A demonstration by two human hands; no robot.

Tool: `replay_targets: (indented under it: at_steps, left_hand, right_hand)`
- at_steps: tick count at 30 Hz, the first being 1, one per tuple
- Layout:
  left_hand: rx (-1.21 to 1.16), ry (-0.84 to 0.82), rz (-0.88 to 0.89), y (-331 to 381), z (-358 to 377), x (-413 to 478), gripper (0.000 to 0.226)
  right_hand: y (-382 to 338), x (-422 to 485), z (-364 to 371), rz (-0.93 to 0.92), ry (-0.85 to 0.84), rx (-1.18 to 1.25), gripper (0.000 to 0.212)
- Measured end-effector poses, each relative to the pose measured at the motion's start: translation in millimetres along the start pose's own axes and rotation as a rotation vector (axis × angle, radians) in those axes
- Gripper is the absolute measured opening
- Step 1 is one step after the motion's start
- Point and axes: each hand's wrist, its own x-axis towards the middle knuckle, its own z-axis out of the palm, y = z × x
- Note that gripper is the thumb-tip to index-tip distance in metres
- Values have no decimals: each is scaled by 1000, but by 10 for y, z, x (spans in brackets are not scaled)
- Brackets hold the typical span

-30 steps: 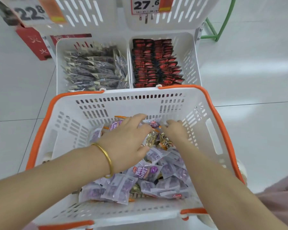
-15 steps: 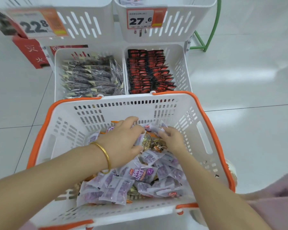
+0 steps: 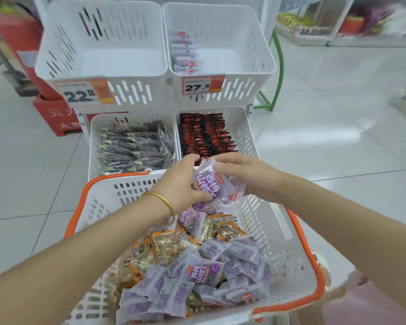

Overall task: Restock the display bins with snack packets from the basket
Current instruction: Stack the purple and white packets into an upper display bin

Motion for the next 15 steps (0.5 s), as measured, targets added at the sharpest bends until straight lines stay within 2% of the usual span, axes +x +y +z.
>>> replay_targets:
  at_steps: [2, 3, 4, 5, 7, 10, 13, 15]
  left_hand:
    - [-40, 6, -42, 20, -77, 21, 72]
    - [-69, 23, -48, 11, -106, 37, 54]
    - [-101, 48, -53, -6, -132, 51, 35]
    - [-140, 73, -54, -30, -153, 60, 27]
    - [-244, 109, -63, -72, -202, 76, 28]
    - [-434, 171, -81, -124, -264, 101, 15]
    - [-505, 156, -95, -188, -251, 136, 6]
    - [-551, 117, -132, -234, -209, 173, 16]
  right_hand:
    - [-119, -19, -90, 65, -46, 2, 49]
    - [-158, -24, -128, 72, -23, -40, 55]
    - [-210, -45, -151, 73, 17, -70, 54]
    - [-236, -36, -190, 71, 43, -74, 46]
    - [-303, -36, -243, 87, 72, -74, 30]
    - [-367, -29, -298, 111, 61, -185, 21]
    - [-418, 23, -283, 71, 32, -319, 11]
    - [-472, 56, -252, 6, 15, -331, 2]
